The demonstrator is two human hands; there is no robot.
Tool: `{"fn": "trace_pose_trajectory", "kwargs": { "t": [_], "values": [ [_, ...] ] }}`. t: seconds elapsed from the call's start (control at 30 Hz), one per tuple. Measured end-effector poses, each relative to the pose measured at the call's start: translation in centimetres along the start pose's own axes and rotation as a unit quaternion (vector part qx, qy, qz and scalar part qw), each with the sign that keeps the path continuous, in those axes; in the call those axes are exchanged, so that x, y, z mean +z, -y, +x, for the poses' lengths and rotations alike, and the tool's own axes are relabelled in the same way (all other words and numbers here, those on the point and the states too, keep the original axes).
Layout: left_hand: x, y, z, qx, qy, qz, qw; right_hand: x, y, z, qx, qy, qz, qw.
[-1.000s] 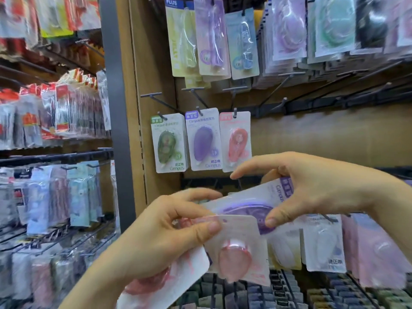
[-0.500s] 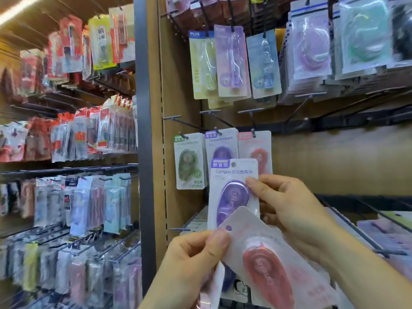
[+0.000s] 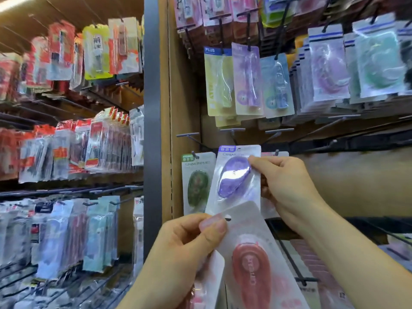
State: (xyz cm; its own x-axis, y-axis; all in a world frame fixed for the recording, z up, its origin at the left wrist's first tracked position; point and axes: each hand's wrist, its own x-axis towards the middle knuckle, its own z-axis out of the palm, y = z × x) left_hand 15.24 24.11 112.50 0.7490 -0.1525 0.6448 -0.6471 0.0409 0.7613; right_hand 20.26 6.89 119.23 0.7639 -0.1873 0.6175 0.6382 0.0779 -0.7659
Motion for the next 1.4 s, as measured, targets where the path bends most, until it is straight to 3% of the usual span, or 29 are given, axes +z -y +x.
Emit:
{"fn": "trace_pose_trajectory", "kwargs": {
  "t": [0.57,0.9,1.1,1.23,1.33,1.4],
  "values": [
    [-2.4,1.1,3.2,0.068,0.050,0.005,0.996,0.9,0.6,1.2,-0.029,-0.031,-0.090,0.995],
    [-2.8,1.2,3.8,0.035,0.031,0.091,0.995,0.9,-0.3,2.1,0.014,-0.038,-0.156,0.987],
    [-2.8,2.2,4.4,0.038,0.027,0.212,0.976,0.2,-1.5,3.1,-0.050,-0.070,-0.349,0.933],
    [-2.7,1.9,4.3,0.027,0.030,0.200,0.979,-0.1,-1.5,2.7,-0.090,-0.085,-0.445,0.887],
    [-2.8,1.8,4.3,0.018,0.052,0.162,0.985,-0.8,-0.9,1.2,-0.141,-0.108,-0.536,0.825],
    [-2.8,1.7,4.4,0.013,0.040,0.110,0.993,-1.5,-0.4,-0.8,-0.152,-0.056,-0.490,0.857]
  ]
}}
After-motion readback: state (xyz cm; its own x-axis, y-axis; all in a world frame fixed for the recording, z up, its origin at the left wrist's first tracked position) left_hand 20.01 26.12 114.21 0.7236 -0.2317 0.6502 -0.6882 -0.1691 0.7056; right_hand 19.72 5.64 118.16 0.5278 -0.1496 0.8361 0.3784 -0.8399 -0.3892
